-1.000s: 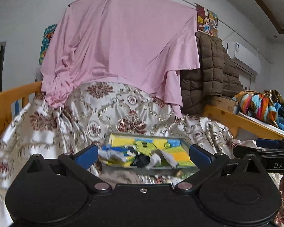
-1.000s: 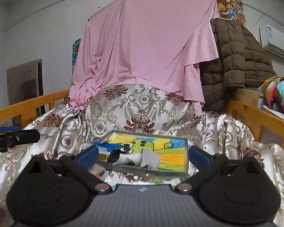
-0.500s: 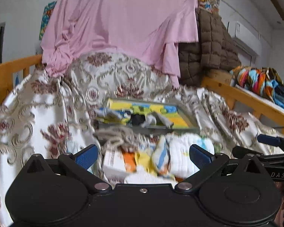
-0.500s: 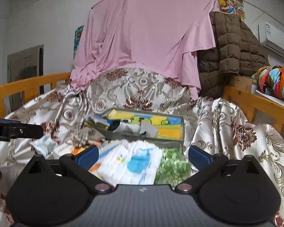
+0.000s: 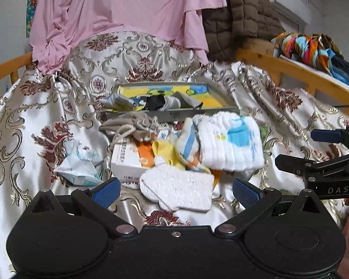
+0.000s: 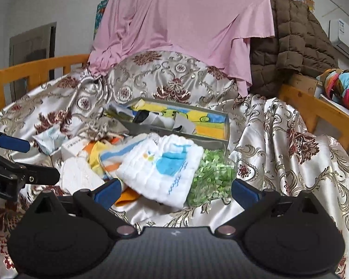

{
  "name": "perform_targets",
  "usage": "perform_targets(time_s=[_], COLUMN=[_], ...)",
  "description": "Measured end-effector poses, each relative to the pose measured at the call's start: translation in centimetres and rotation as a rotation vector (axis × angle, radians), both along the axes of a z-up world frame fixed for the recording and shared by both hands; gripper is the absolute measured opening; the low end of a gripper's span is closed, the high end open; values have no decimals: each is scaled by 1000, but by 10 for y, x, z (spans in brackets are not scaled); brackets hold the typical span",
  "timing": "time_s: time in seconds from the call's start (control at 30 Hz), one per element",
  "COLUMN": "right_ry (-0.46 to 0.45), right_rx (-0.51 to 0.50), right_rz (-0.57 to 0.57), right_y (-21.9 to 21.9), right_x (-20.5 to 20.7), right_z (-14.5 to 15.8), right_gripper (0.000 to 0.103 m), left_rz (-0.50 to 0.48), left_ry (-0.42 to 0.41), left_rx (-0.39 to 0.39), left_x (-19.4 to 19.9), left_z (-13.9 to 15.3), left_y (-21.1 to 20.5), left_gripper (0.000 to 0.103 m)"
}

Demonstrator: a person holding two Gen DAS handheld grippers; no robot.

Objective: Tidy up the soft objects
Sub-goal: 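Raise both open tools and move them back over the pile, then lower both tools toward the white items in the pile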

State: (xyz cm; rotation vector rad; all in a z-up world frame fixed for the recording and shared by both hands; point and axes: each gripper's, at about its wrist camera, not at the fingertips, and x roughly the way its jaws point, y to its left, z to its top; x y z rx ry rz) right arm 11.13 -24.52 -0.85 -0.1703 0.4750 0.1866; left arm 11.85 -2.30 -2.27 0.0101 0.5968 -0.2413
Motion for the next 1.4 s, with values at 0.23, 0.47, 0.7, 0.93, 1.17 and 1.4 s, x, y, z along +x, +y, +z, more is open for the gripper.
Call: perform_targets(time_s=[0.23, 0.47, 0.7, 0.93, 1.17, 1.4], right_ry=[57, 101, 98, 63, 69, 34], right_rx=[-32, -36, -72, -116, -124, -186], right_rz=[-20, -32, -33, -39, -26, 67], right_y=[1, 0, 3, 3, 0, 9], right_x=[9, 18, 23, 33, 42, 52], right_z=[-8, -15, -21, -23, -26, -32], right_gripper=[103, 103, 103, 103, 103, 103], left_rz=[6, 1, 9, -13, -37, -75], left_ry=[52, 94, 119, 112, 113, 102], left_rx=[34, 35, 26, 72, 89, 186], left_x=[8, 17, 24, 32, 40, 53], left_z=[-9, -20, -25, -28, -31, -37], left_y=[-2, -4, -3, -7, -10, -15], left_gripper=[102, 102, 102, 102, 102, 102])
